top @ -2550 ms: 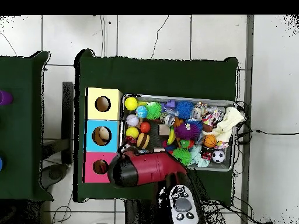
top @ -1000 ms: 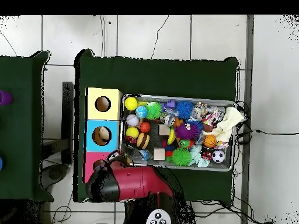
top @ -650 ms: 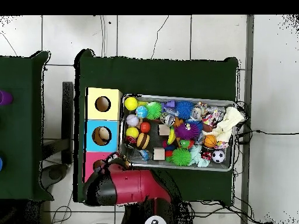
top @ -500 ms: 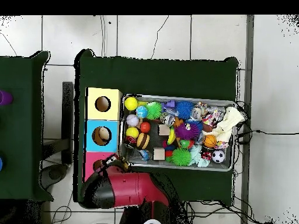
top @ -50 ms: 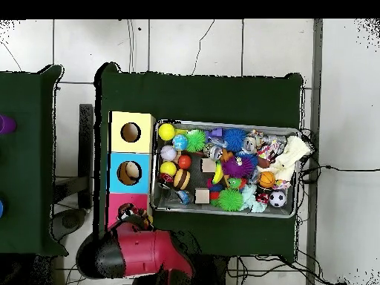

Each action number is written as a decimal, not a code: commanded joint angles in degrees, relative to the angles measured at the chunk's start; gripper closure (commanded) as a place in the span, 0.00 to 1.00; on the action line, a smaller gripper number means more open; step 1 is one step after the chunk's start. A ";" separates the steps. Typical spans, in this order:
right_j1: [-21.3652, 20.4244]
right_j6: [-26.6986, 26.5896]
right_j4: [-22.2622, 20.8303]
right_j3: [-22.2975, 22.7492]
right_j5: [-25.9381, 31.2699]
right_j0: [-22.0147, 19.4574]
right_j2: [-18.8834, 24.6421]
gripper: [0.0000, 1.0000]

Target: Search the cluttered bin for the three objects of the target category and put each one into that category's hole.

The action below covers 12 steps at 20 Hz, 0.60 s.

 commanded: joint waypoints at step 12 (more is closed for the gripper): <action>8.39 12.54 10.54 -2.12 -4.20 6.68 -4.40 1.00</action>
